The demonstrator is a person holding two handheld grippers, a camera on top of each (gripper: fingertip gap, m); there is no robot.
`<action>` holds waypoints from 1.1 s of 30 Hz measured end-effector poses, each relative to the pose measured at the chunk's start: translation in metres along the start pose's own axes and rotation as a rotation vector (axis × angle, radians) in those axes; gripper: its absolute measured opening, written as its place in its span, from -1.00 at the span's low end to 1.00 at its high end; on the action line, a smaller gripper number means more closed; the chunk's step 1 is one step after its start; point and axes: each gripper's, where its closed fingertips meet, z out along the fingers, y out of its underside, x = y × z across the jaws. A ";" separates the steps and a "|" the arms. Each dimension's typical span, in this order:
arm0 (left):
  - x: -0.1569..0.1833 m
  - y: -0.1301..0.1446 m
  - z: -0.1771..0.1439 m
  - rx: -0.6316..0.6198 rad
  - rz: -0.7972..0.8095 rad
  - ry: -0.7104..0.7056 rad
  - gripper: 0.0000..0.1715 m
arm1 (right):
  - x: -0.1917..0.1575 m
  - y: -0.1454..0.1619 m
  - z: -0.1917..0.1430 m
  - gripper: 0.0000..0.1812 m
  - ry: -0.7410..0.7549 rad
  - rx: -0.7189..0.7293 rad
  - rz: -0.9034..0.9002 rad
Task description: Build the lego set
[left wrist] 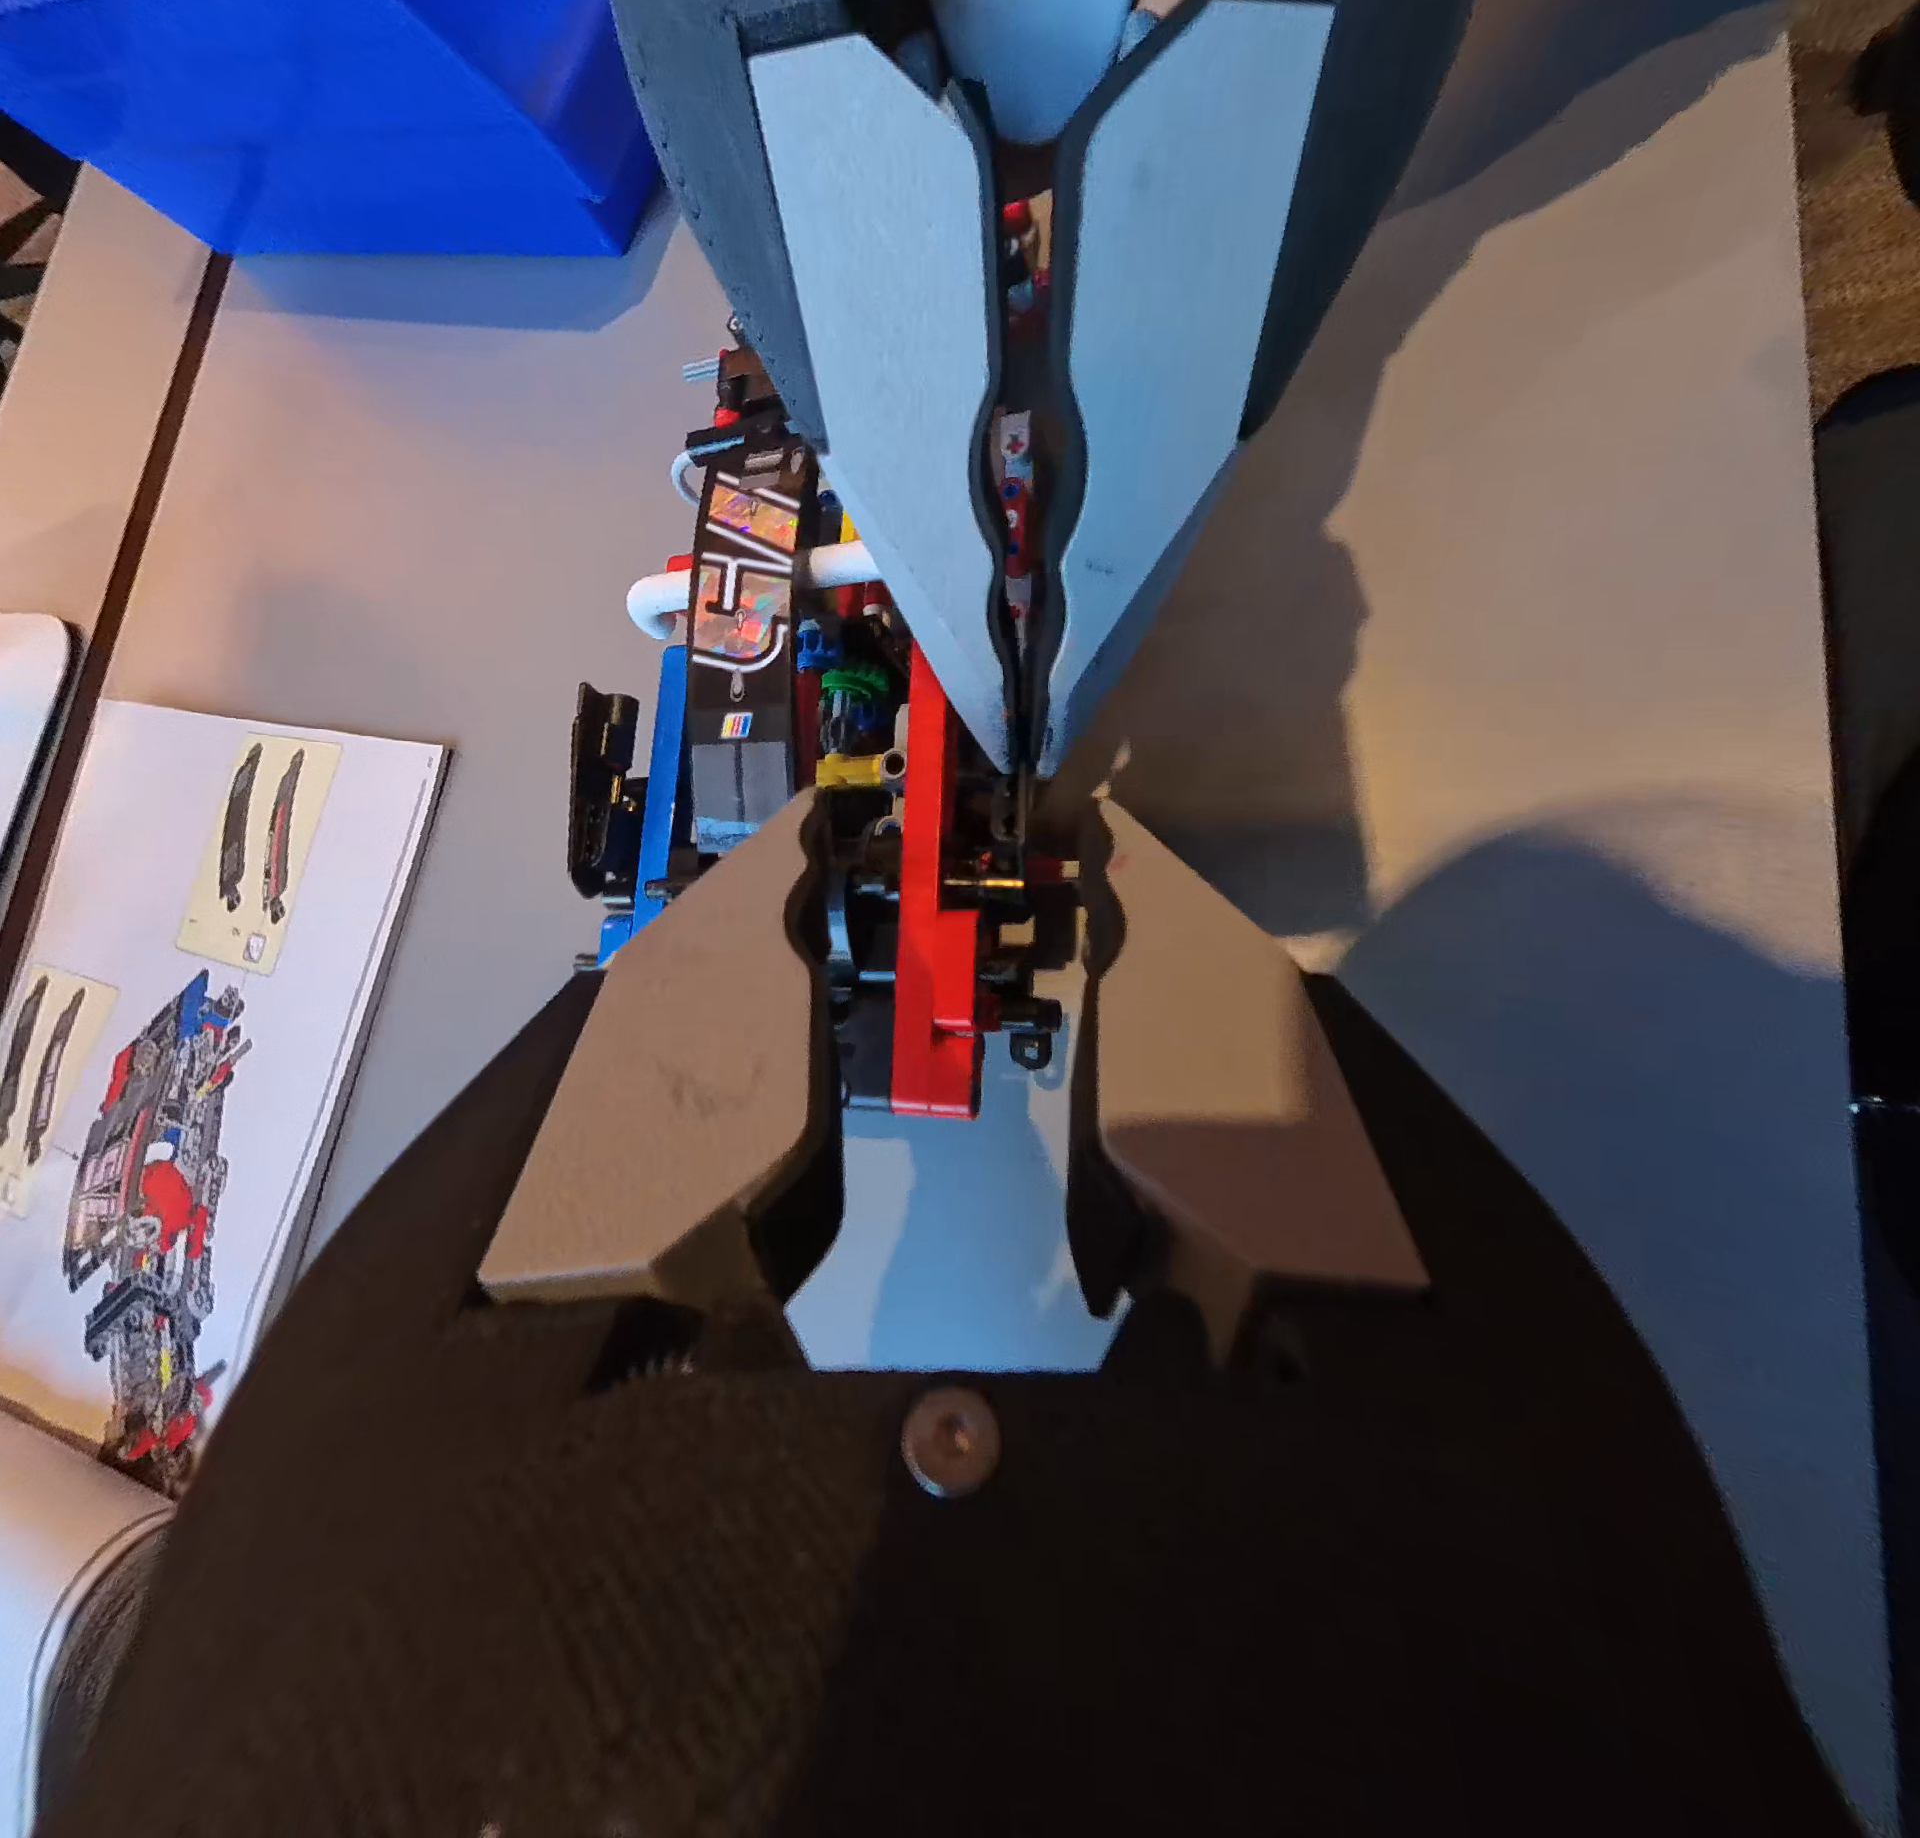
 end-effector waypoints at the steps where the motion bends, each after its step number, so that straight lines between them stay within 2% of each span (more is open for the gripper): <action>1: 0.000 0.001 0.002 -0.009 0.005 0.001 -0.50 | 0.000 0.001 0.000 -1.00 0.005 -0.005 -0.005; 6: 0.002 0.007 0.011 -0.055 0.000 0.037 -0.51 | -0.001 0.000 0.001 -1.00 0.019 -0.010 -0.029; 25: -0.002 0.011 0.012 -0.065 0.010 0.053 -0.65 | 0.002 -0.004 -0.001 -1.00 0.024 -0.010 -0.072; 30: 0.004 0.005 0.012 -0.026 0.000 0.115 -0.65 | 0.001 -0.003 -0.001 -1.00 0.017 0.012 -0.068; 33: 0.002 0.012 0.016 -0.089 0.036 0.109 -0.68 | 0.001 -0.003 -0.001 -1.00 0.020 0.020 -0.067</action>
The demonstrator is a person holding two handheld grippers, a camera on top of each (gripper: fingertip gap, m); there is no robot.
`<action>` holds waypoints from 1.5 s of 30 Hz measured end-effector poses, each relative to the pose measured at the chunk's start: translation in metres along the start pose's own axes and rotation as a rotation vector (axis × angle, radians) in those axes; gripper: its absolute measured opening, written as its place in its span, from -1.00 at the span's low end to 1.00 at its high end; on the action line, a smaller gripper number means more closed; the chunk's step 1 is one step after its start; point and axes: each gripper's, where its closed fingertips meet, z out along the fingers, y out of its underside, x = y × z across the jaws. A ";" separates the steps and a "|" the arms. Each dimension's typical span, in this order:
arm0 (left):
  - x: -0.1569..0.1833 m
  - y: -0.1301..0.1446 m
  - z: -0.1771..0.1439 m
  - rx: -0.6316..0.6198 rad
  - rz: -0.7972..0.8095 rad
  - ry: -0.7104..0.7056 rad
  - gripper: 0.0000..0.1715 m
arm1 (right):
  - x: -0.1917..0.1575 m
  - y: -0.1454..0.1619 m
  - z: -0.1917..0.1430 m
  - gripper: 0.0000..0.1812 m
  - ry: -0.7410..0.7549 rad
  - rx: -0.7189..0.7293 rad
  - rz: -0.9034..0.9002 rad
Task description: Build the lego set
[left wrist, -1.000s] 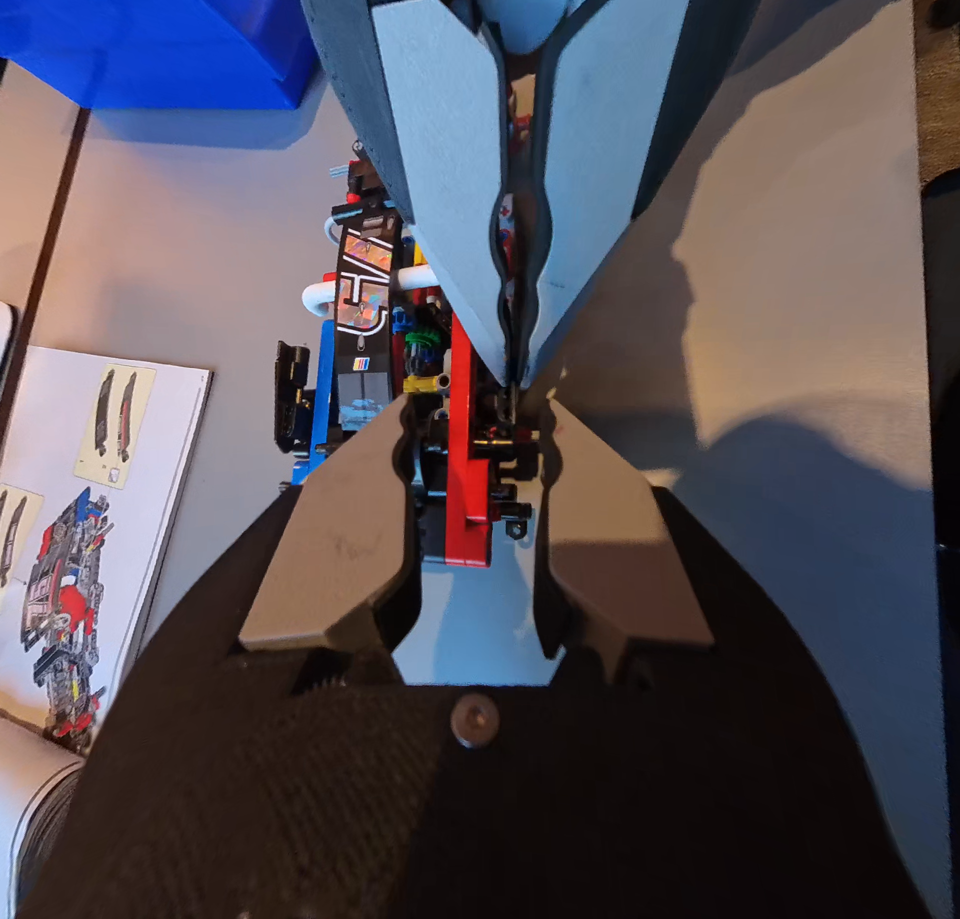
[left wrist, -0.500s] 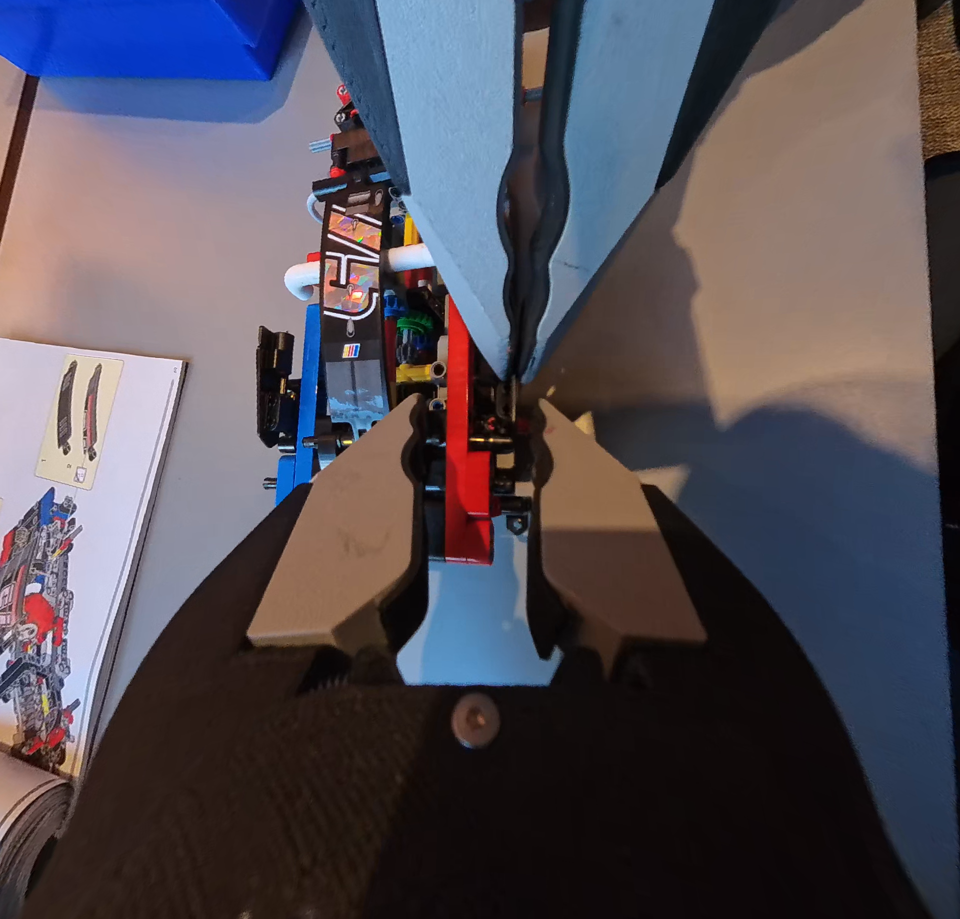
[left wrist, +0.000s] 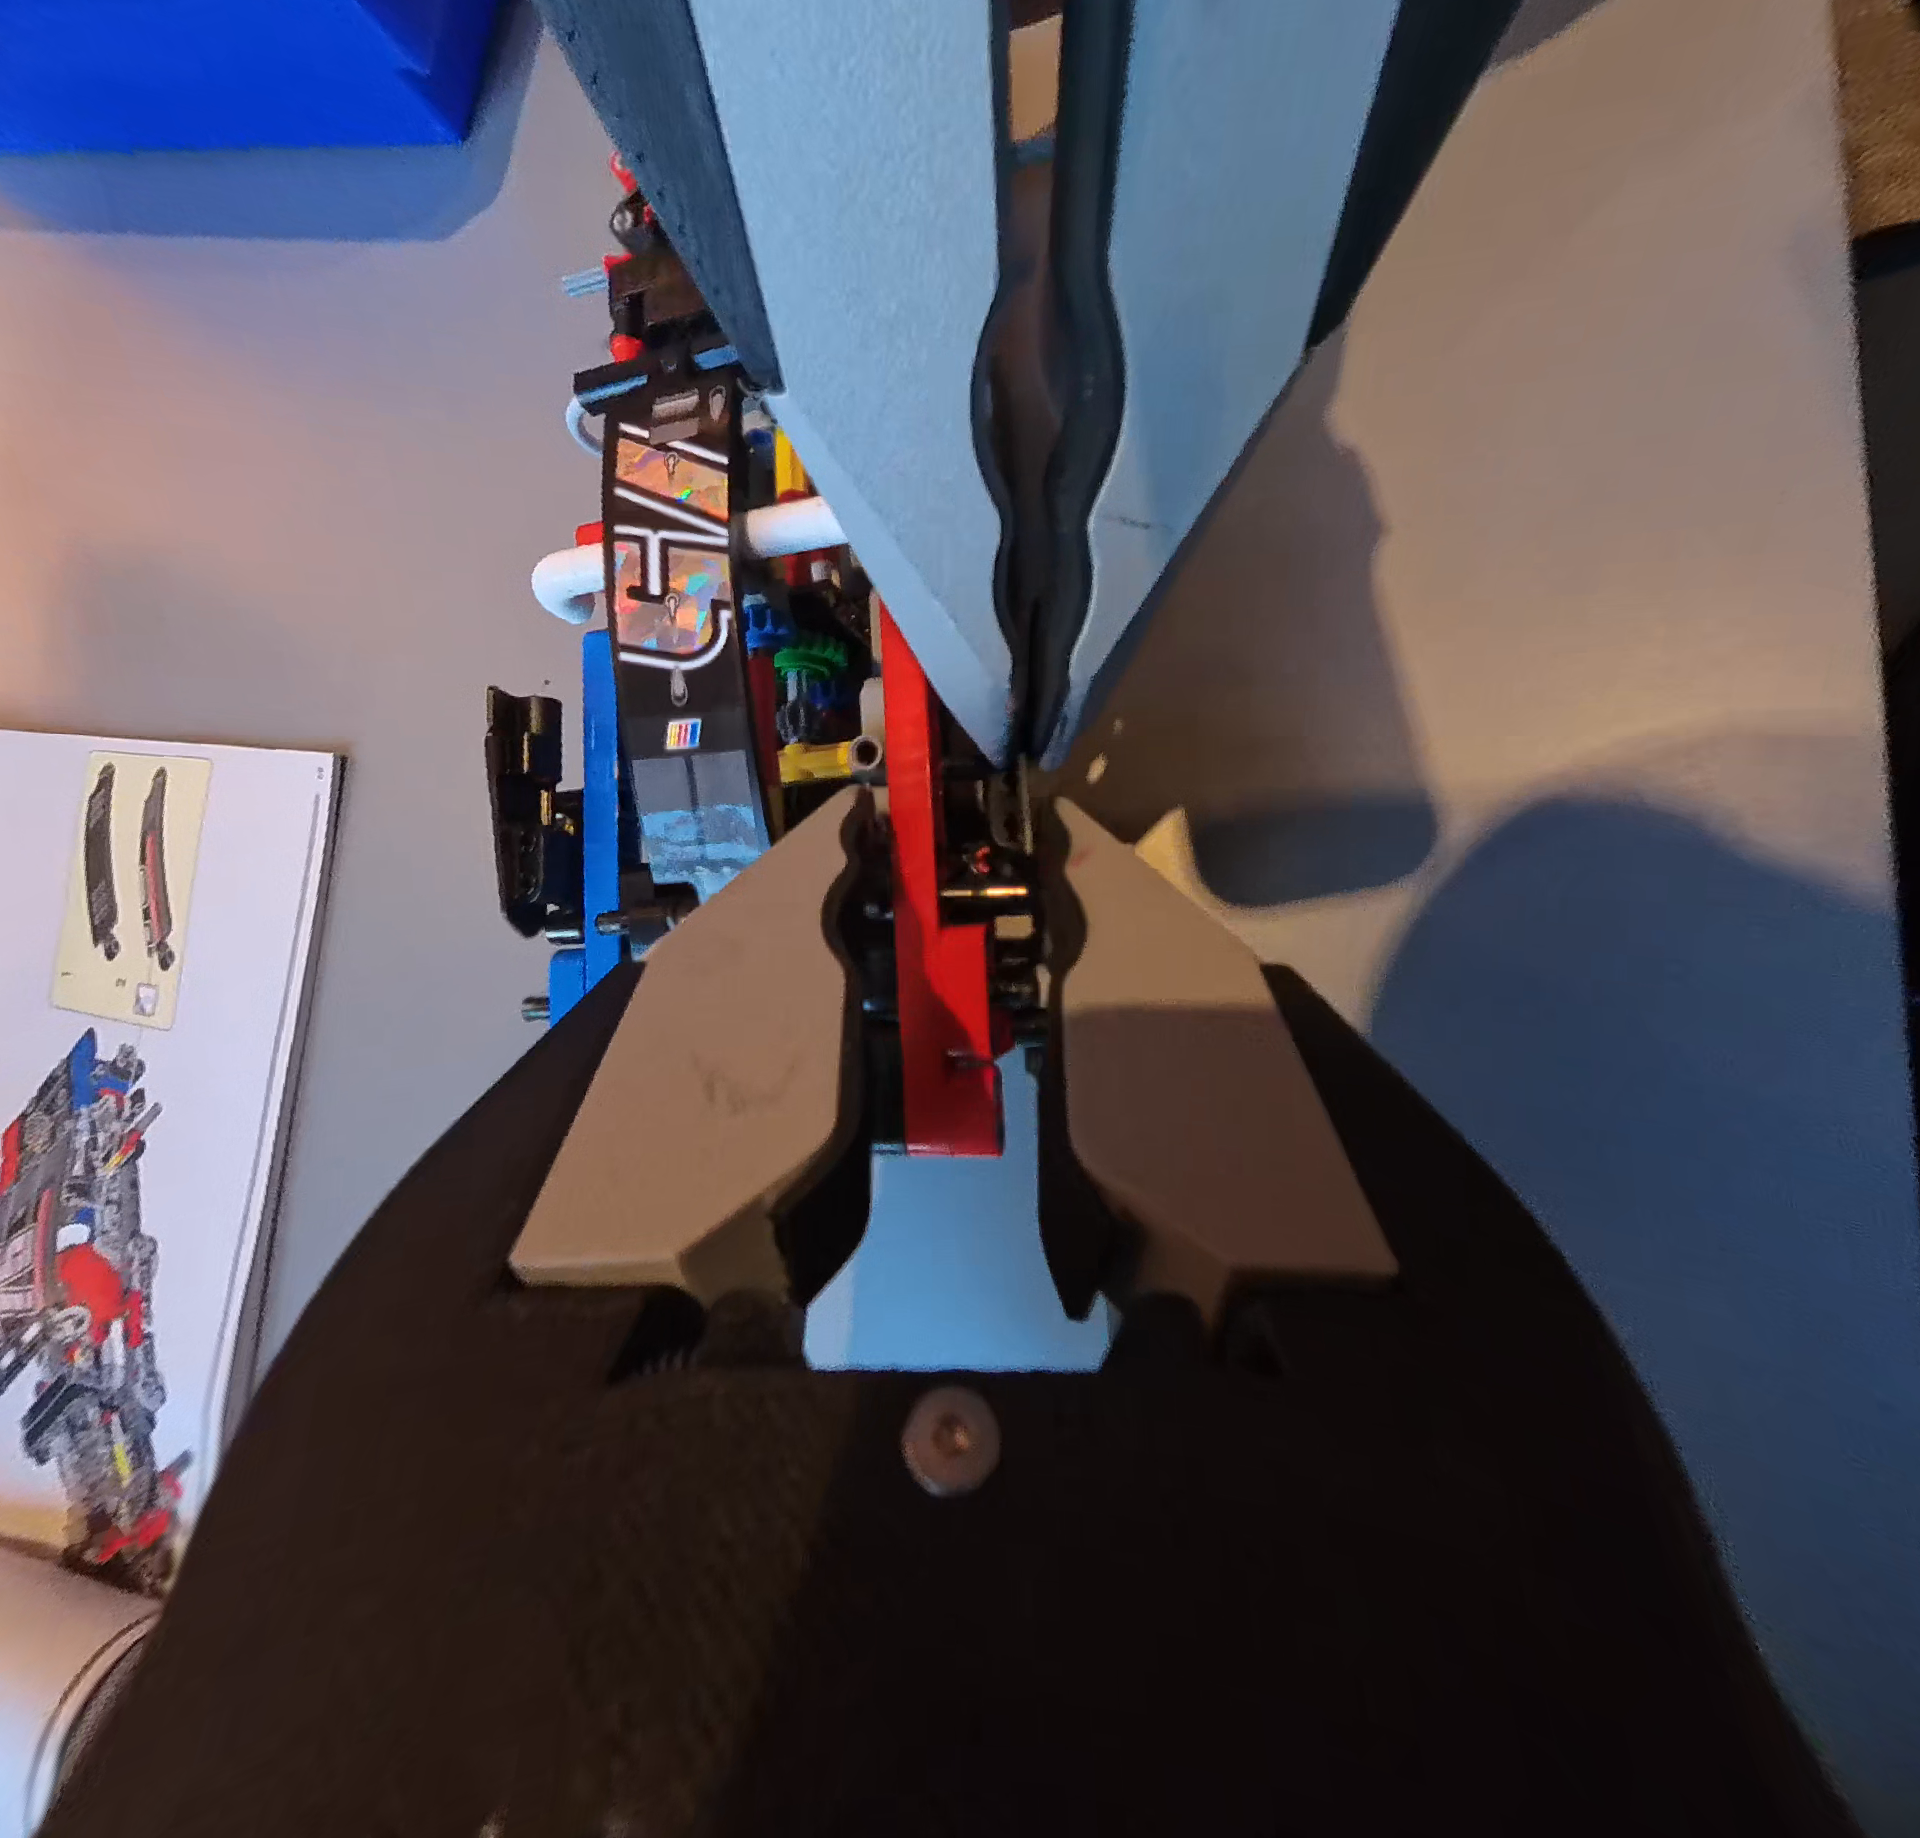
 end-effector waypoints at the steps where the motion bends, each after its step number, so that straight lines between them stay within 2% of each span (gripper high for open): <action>1: 0.000 0.000 0.000 -0.010 0.007 -0.001 -0.68 | 0.000 0.000 0.000 -1.00 0.003 -0.001 -0.003; 6: 0.001 0.000 0.002 -0.032 0.022 0.001 -0.68 | 0.001 -0.001 -0.002 -1.00 0.019 0.002 -0.028; 16: 0.002 -0.001 0.004 0.004 -0.028 0.043 -0.71 | 0.001 0.000 -0.001 -1.00 0.020 -0.008 -0.043; 21: 0.002 -0.001 0.004 0.009 -0.021 0.043 -0.67 | 0.003 -0.001 -0.001 -1.00 -0.049 -0.008 0.025; 28: -0.001 -0.002 0.004 0.018 -0.035 0.019 -0.73 | 0.006 -0.002 -0.004 -1.00 -0.187 -0.015 0.129; 32: 0.000 -0.005 0.002 0.056 -0.065 0.031 -0.72 | 0.006 -0.002 -0.004 -1.00 -0.211 0.003 0.148; 38: -0.003 -0.006 0.001 0.081 -0.083 0.028 -0.75 | 0.012 -0.003 -0.005 -1.00 -0.156 -0.020 0.116; 45: -0.004 -0.005 0.001 0.090 -0.042 -0.018 -0.75 | 0.010 -0.003 -0.004 -1.00 0.021 -0.010 0.024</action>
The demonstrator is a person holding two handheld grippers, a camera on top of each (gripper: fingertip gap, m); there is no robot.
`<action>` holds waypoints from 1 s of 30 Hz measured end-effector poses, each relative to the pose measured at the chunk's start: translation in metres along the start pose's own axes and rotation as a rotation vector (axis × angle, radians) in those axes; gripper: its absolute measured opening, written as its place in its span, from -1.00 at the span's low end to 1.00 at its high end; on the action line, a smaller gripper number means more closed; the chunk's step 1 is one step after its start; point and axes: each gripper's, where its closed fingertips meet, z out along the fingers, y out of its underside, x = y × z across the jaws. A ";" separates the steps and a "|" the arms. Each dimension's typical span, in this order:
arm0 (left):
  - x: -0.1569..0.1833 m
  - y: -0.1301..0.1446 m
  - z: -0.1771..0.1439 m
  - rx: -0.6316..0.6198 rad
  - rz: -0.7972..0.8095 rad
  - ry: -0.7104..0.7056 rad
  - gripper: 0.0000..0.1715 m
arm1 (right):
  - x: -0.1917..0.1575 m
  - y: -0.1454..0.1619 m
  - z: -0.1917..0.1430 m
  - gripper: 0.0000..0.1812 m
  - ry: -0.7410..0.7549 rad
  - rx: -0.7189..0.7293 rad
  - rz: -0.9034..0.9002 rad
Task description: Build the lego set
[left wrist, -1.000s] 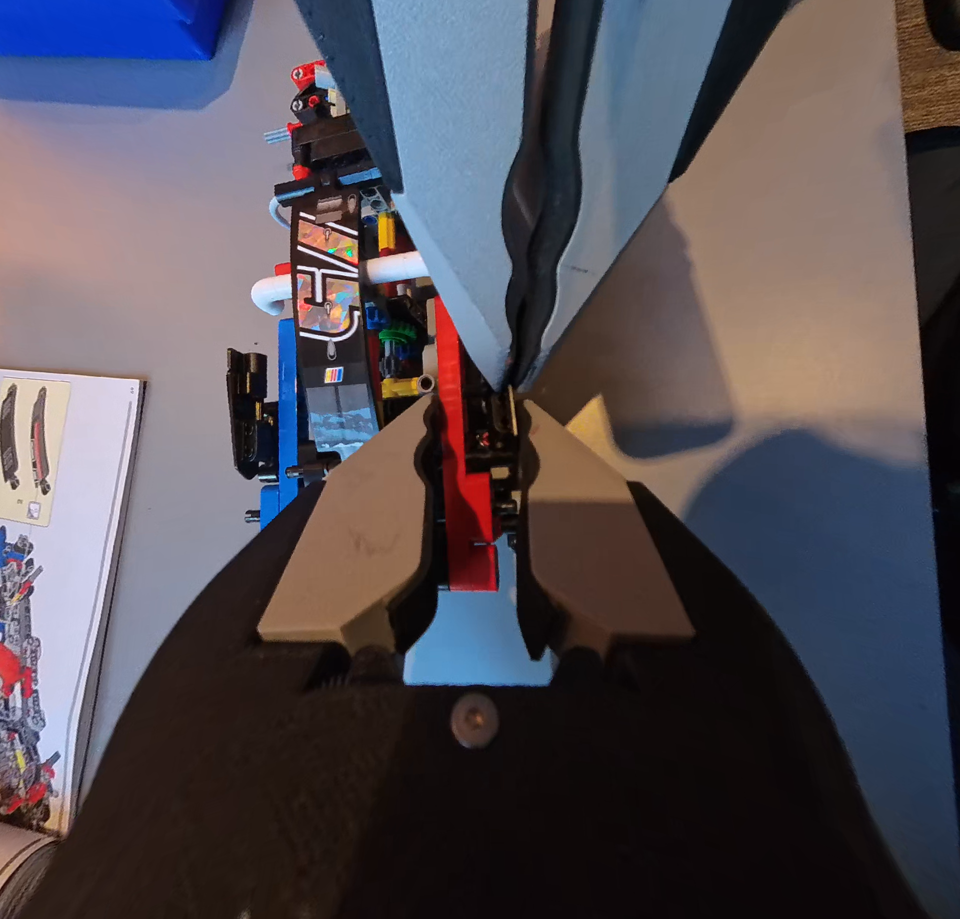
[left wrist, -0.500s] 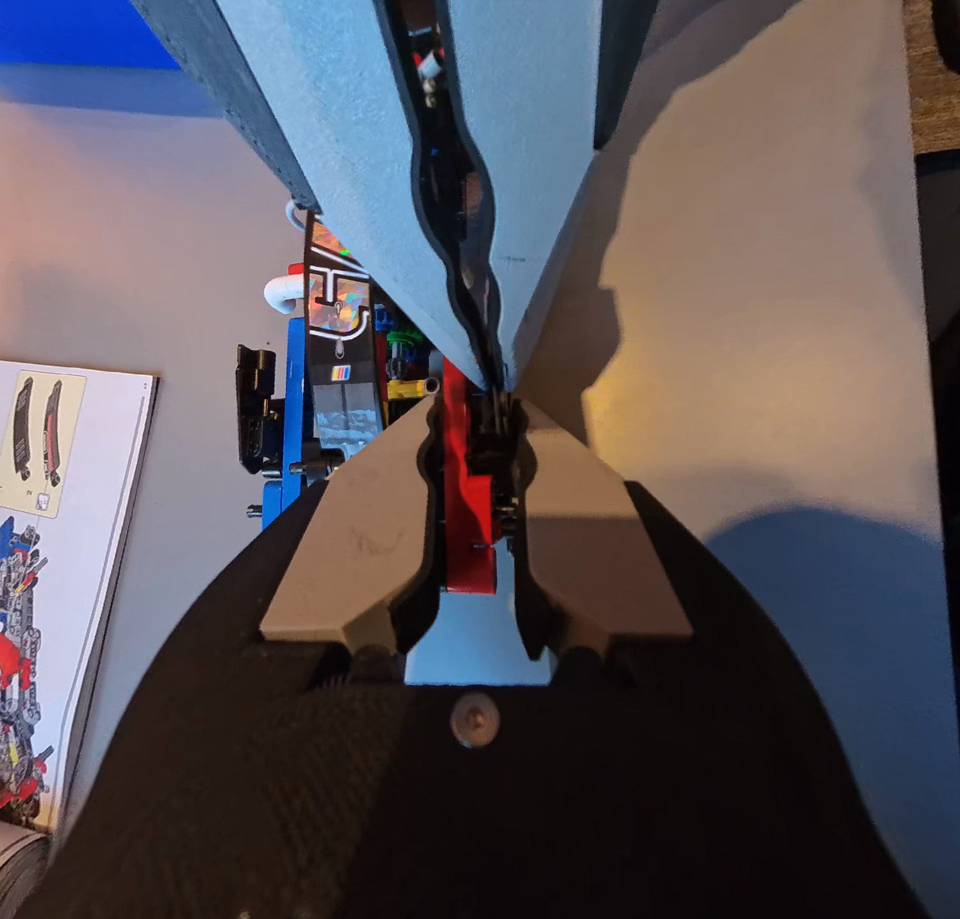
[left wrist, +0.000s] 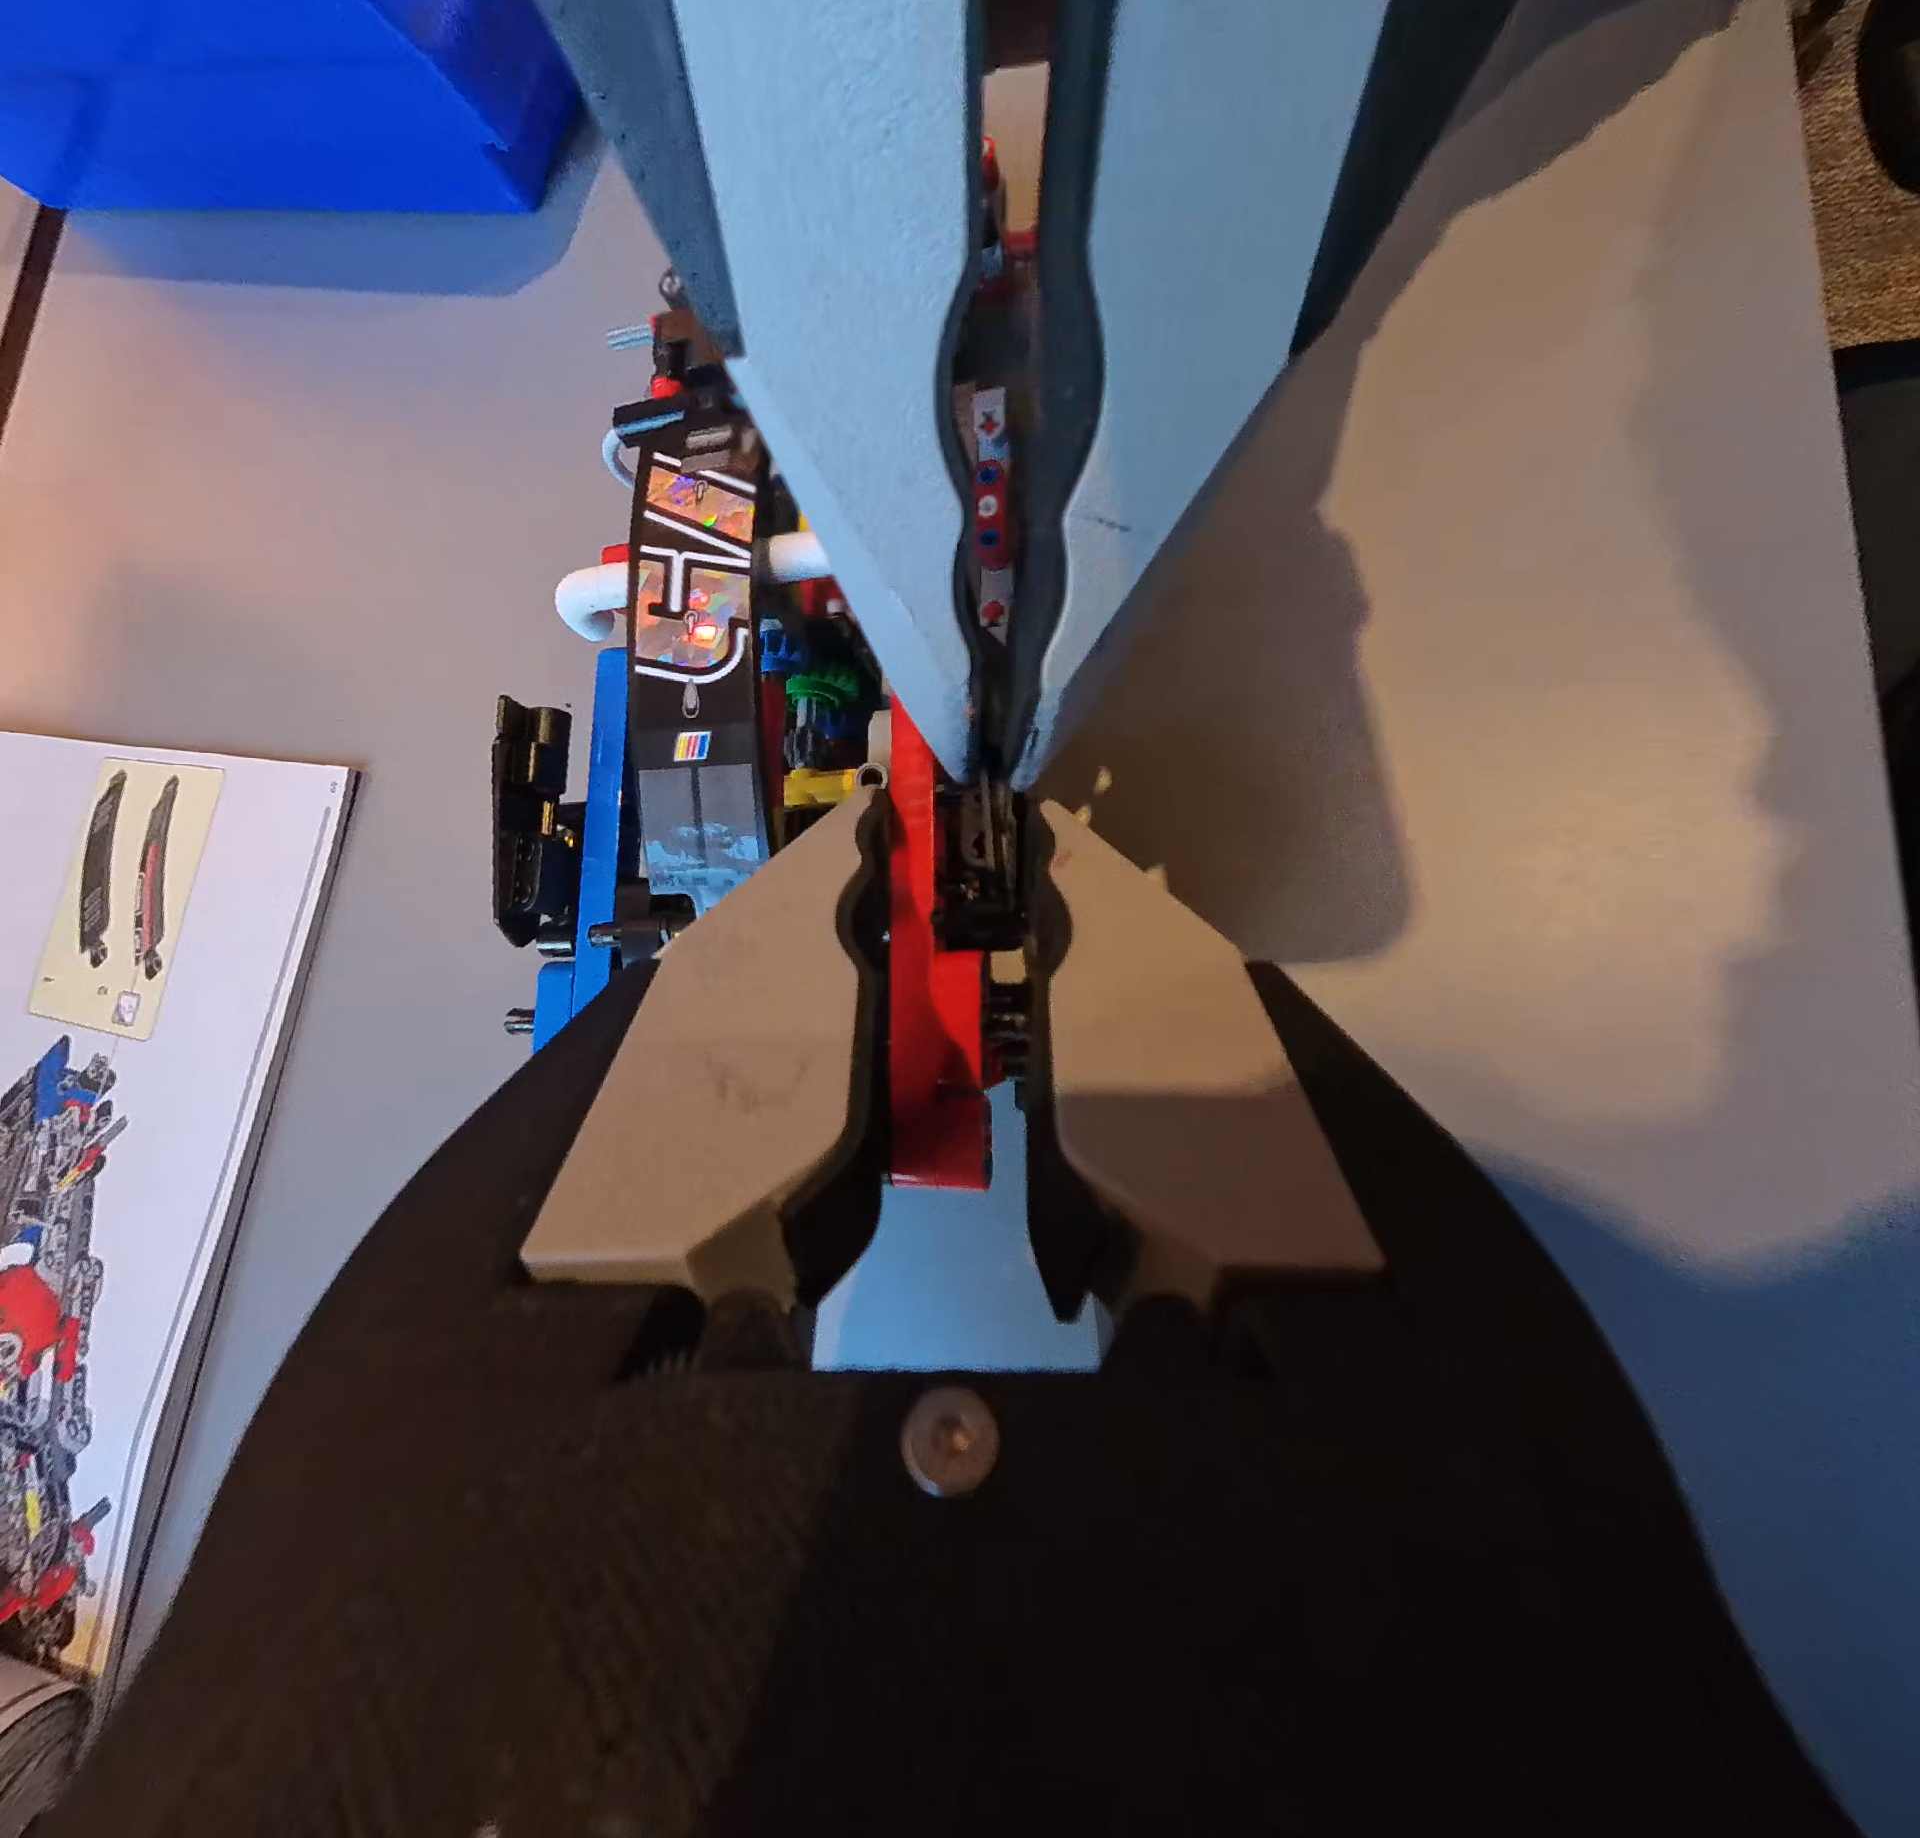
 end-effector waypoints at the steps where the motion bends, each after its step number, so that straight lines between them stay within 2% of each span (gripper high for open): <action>1: 0.000 0.000 0.000 0.005 -0.006 0.006 -0.75 | 0.000 0.000 0.000 -1.00 0.019 0.014 -0.002; 7: -0.002 -0.003 -0.001 0.044 -0.023 -0.030 -0.76 | 0.002 -0.003 -0.001 -0.99 0.172 0.047 -0.077; 16: -0.003 -0.008 -0.002 0.086 -0.079 -0.029 -0.78 | 0.007 -0.005 -0.004 -1.00 0.298 0.109 -0.145; 21: -0.003 -0.008 -0.002 0.086 -0.046 -0.069 -0.77 | 0.004 -0.003 -0.004 -1.00 0.271 0.159 -0.094; 24: 0.002 -0.006 -0.008 0.069 -0.033 -0.072 -0.60 | 0.003 -0.003 -0.006 -1.00 0.236 0.179 -0.067; 26: 0.001 -0.010 -0.017 0.086 0.006 -0.111 -0.67 | 0.002 -0.004 -0.008 -1.00 0.194 0.207 -0.031; 28: -0.003 -0.011 -0.023 0.077 0.022 -0.144 -0.62 | 0.001 -0.005 -0.010 -1.00 0.167 0.224 -0.011; 30: 0.000 -0.008 -0.022 0.058 0.045 -0.130 -0.67 | 0.001 -0.006 -0.013 -1.00 0.155 0.249 0.006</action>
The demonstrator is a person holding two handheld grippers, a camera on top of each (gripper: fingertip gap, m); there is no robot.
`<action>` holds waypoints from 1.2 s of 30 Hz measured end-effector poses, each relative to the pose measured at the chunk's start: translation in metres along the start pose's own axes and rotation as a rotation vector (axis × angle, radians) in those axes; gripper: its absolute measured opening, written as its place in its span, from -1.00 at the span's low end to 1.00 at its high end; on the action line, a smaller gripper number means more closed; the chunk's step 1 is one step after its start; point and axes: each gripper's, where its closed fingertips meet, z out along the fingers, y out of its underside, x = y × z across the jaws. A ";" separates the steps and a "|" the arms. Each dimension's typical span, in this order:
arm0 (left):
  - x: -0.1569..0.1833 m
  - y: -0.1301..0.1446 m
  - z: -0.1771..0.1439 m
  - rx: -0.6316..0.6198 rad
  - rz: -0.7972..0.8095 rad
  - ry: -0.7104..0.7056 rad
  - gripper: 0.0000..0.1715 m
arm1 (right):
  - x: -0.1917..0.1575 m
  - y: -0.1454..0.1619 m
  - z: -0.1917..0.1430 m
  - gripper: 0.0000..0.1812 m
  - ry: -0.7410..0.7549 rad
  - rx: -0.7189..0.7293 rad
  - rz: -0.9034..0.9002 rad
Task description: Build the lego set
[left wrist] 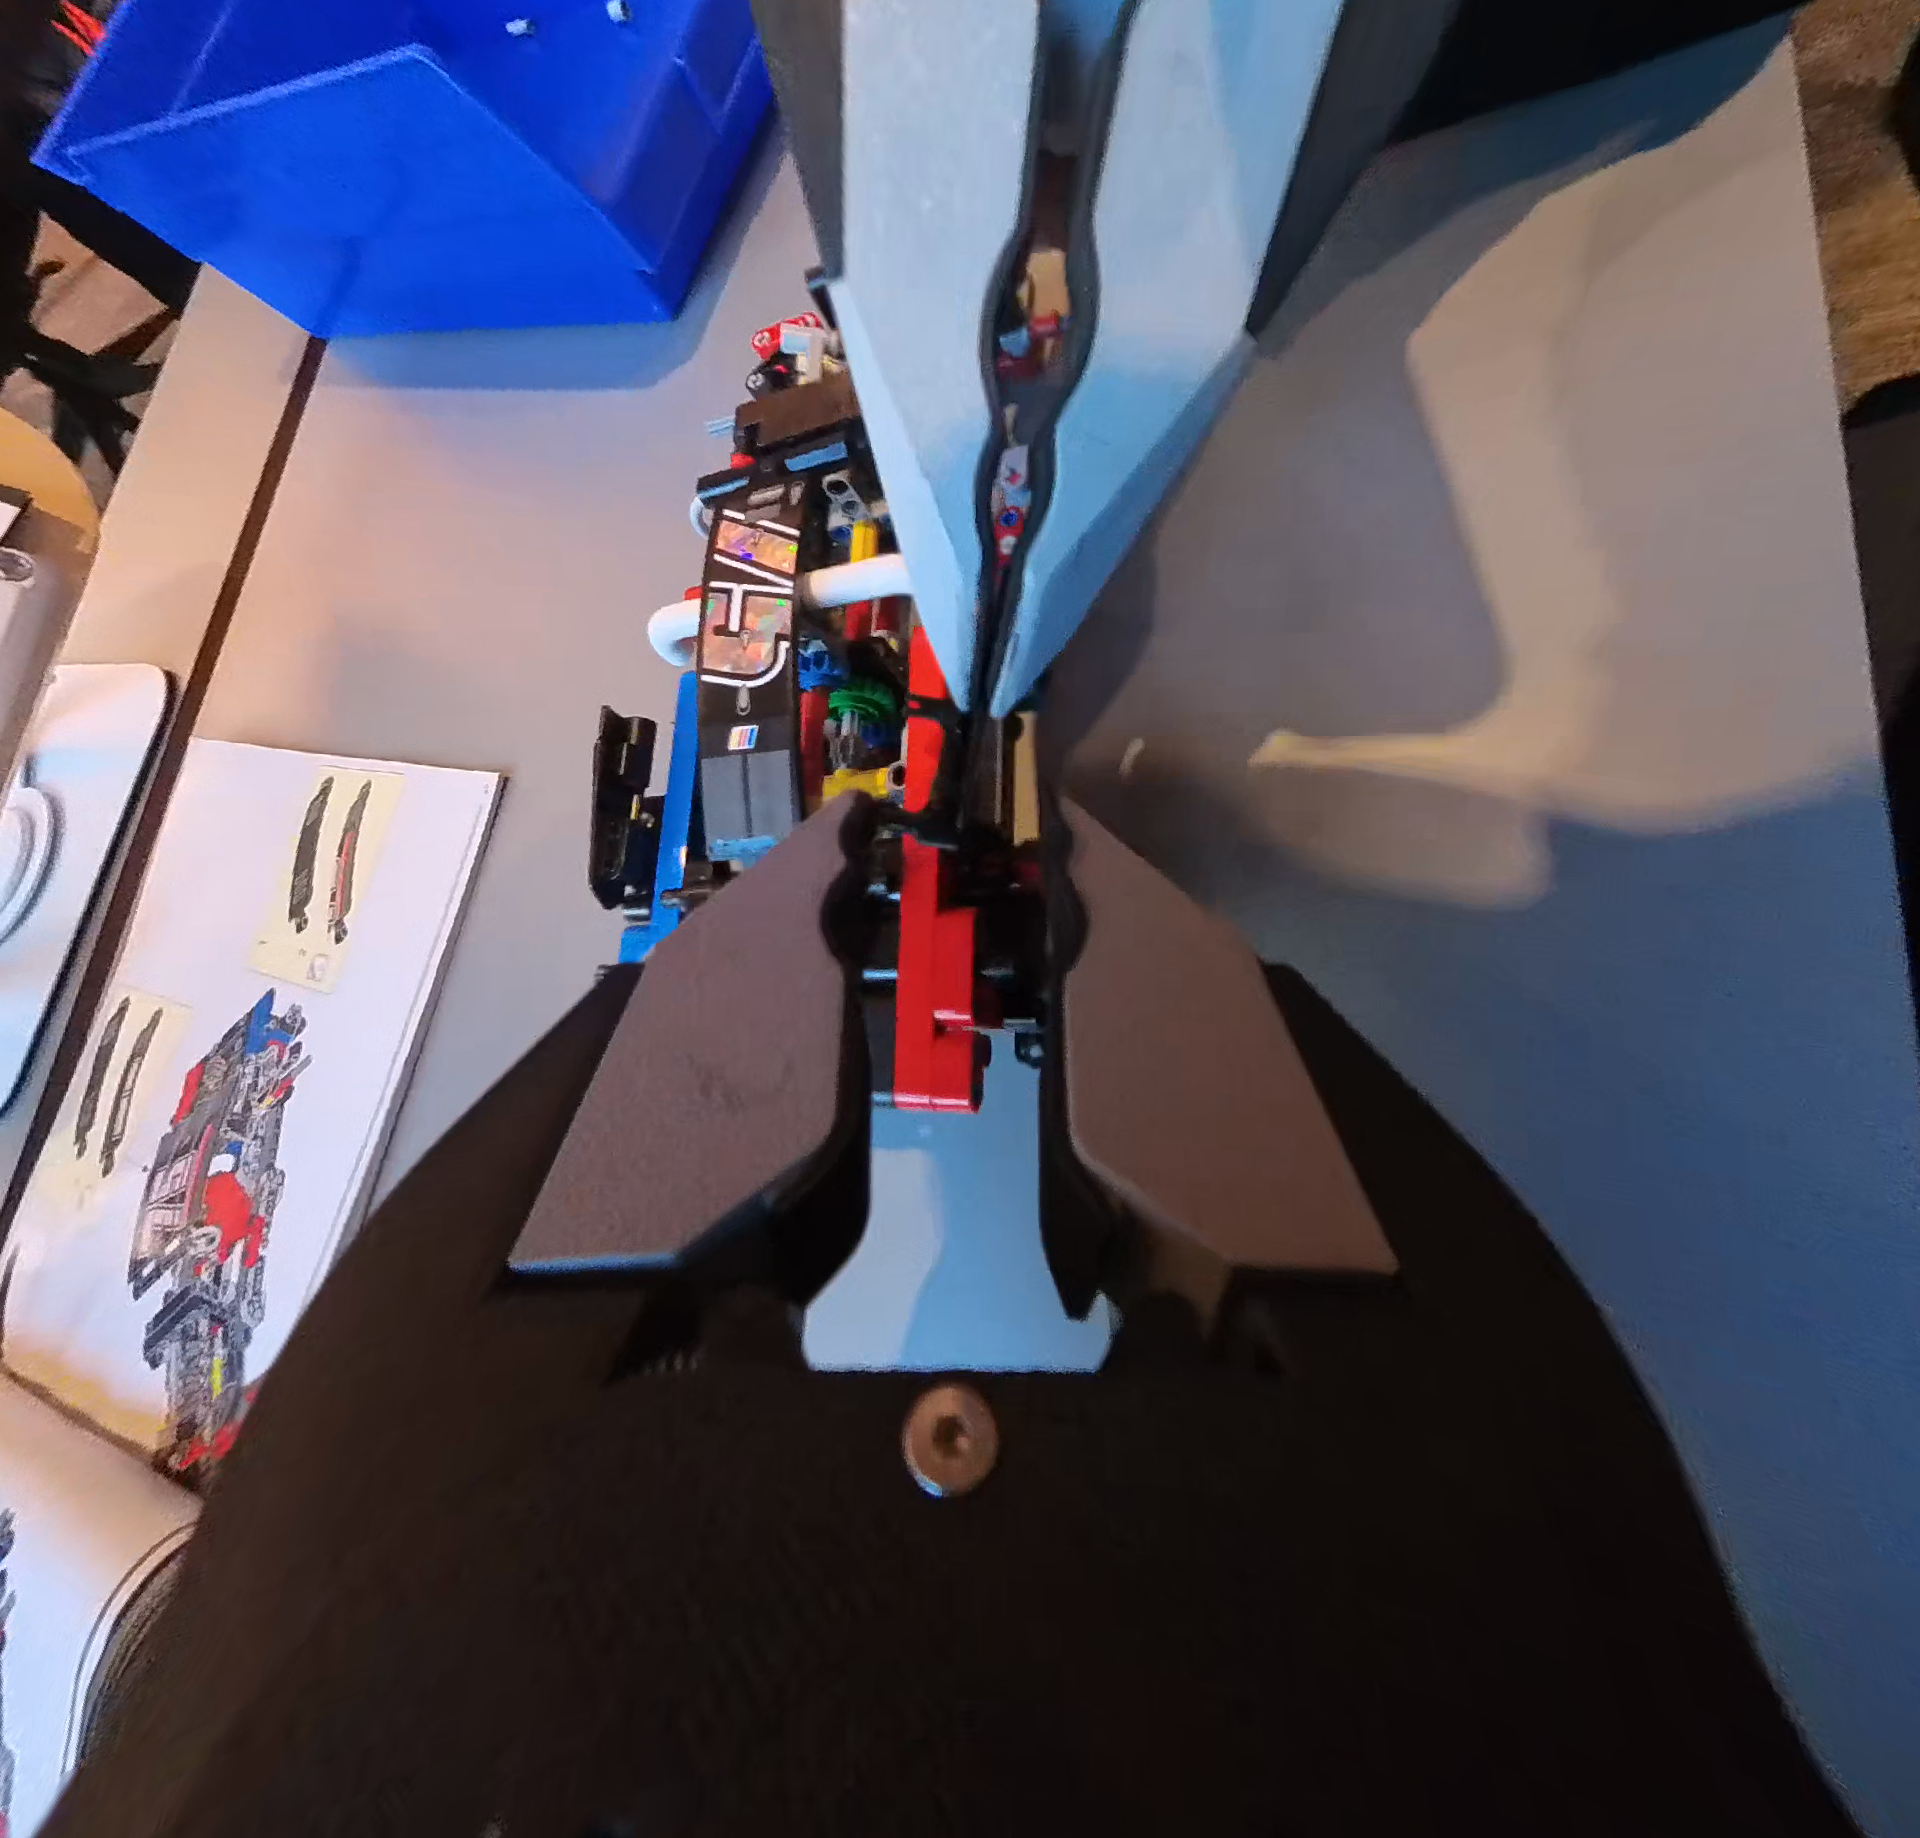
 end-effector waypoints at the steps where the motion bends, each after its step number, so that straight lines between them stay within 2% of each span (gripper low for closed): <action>1: 0.001 0.001 0.001 -0.007 0.006 0.001 -0.70 | -0.001 -0.001 -0.001 -1.00 -0.011 0.013 0.016; 5: 0.001 0.000 0.003 -0.017 0.065 -0.045 -0.83 | -0.004 -0.004 -0.004 -1.00 -0.051 0.052 0.059; 10: -0.001 -0.006 -0.001 -0.005 0.093 -0.086 -0.85 | -0.004 -0.004 -0.003 -1.00 -0.073 0.058 0.084; 13: -0.001 -0.008 -0.006 0.016 0.049 -0.068 -0.79 | -0.006 -0.001 -0.001 -1.00 -0.087 0.041 0.079; 17: 0.013 -0.006 -0.003 0.017 0.034 0.028 -0.86 | -0.008 -0.007 0.001 -1.00 -0.116 0.070 0.084; 23: 0.008 0.000 0.000 -0.001 0.014 0.014 -0.95 | -0.007 -0.004 0.005 -1.00 -0.129 0.059 0.102; 25: 0.007 0.003 0.000 -0.016 -0.010 0.018 -0.95 | -0.003 -0.002 0.006 -1.00 -0.099 0.039 0.102; 28: 0.007 0.009 0.002 -0.048 -0.052 0.021 -0.95 | 0.007 0.007 0.004 -0.75 -0.053 -0.020 0.141; 31: 0.008 0.010 0.003 -0.058 -0.044 0.020 -0.95 | 0.004 0.016 0.005 -0.79 -0.083 -0.090 0.156; 36: 0.008 0.014 0.005 -0.098 -0.035 0.048 -0.95 | 0.004 0.022 0.014 -0.71 -0.060 -0.187 0.093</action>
